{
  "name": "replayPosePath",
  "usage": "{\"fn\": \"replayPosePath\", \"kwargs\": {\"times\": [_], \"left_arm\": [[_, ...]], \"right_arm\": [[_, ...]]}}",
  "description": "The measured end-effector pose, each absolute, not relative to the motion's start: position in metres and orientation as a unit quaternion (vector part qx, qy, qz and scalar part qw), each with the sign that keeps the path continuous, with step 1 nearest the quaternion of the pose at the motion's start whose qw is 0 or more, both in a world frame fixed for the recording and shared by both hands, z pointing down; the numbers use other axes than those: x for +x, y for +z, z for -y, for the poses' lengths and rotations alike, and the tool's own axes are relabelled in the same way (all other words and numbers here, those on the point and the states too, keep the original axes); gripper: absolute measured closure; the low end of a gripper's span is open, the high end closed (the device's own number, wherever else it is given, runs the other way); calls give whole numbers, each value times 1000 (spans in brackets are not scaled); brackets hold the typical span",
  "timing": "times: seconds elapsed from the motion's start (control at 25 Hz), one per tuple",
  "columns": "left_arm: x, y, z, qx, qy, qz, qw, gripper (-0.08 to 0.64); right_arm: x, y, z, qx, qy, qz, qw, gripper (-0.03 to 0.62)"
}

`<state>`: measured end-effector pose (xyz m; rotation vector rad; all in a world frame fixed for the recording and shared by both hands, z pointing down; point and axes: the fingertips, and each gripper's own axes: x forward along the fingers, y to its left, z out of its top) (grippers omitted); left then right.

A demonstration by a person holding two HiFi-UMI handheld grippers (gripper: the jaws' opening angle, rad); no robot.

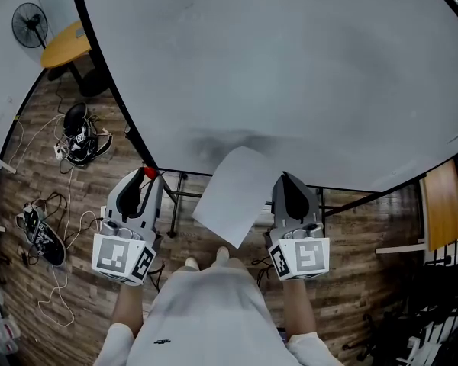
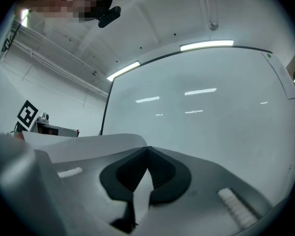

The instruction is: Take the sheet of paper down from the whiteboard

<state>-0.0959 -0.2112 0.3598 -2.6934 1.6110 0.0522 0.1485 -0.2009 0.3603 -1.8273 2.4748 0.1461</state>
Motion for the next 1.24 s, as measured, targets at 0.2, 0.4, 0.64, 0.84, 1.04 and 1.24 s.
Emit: {"fn": "replayPosePath", "kwargs": {"times": [0.2,0.4,0.64,0.84,1.04,1.24], "left_arm": [[-92,359,210,-861,16,-509,2,440],[-91,358,211,-862,18,-507,3,440],[-89,361,215,-863,20,-504,3,439],[-88,360,218,-865,21,-502,4,440],[-90,360,219,-864,20,-502,5,440],[-90,361,221,-865,18,-502,6,440]], "right_arm": [[148,361,202,-593,44,-804,31,583],[148,361,202,-594,43,-803,31,583],[151,362,205,-597,45,-800,26,583],[152,360,210,-601,47,-798,26,583],[154,359,213,-605,45,-795,29,583],[156,356,219,-611,42,-789,40,582]]}}
